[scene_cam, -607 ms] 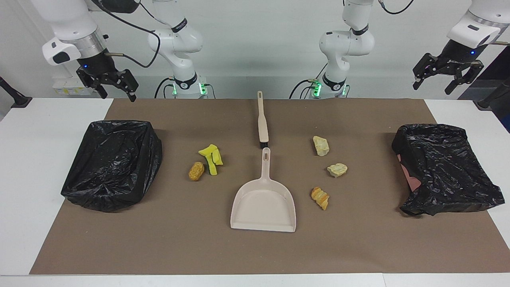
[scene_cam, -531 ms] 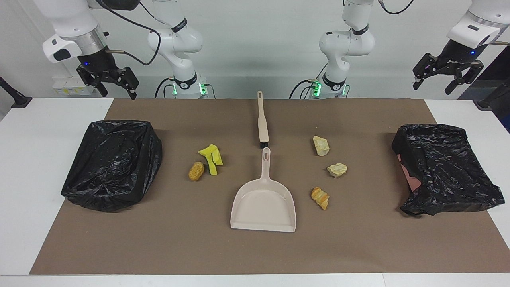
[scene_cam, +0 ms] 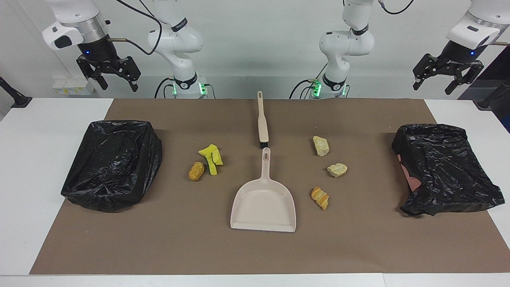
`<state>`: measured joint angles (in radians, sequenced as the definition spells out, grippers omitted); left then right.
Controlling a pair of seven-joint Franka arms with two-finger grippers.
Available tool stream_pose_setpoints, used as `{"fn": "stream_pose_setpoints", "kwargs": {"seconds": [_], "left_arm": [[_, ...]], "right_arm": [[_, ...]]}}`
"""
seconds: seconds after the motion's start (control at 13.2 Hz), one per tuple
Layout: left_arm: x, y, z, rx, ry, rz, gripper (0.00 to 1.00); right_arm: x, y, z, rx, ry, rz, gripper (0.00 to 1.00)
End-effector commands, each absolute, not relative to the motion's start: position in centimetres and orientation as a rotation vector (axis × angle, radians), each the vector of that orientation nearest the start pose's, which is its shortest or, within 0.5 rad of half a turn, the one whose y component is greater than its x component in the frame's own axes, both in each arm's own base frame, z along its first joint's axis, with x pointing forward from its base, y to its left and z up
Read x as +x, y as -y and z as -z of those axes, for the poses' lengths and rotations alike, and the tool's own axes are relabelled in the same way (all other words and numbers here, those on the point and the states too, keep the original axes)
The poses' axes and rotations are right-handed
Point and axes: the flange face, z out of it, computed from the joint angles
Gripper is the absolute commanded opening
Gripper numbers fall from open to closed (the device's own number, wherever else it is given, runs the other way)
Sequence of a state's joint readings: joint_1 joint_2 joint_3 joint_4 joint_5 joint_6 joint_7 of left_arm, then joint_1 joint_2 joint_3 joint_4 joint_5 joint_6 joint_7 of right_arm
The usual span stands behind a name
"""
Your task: Sweep and dump trash in bin
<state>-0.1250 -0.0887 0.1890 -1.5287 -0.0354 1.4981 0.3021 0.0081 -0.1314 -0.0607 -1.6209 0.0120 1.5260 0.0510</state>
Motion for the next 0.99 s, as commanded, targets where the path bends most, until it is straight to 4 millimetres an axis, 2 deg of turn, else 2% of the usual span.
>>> {"fn": "stream_pose_setpoints", "kwargs": {"seconds": [0.0,0.53,0.76,0.91], "left_arm": [[51.2,-3.4,-68.3,-3.145,-0.389,0.094,1.00],[51.3,-2.4,-68.1,-3.143,-0.411,0.096,1.00],[51.4,-1.0,-68.1,-3.140,-0.425,0.105,1.00],[51.2,0.8,-67.9,-3.134,-0.471,0.098,1.00]], "right_arm": [[50.1,2.6,-66.6,-3.116,-0.108,0.038,1.00],[50.1,1.8,-66.5,-3.115,-0.098,0.026,1.00],[49.8,1.0,-66.6,-3.115,-0.071,0.028,1.00],[49.8,1.5,-66.5,-3.107,-0.080,0.019,1.00]]}}
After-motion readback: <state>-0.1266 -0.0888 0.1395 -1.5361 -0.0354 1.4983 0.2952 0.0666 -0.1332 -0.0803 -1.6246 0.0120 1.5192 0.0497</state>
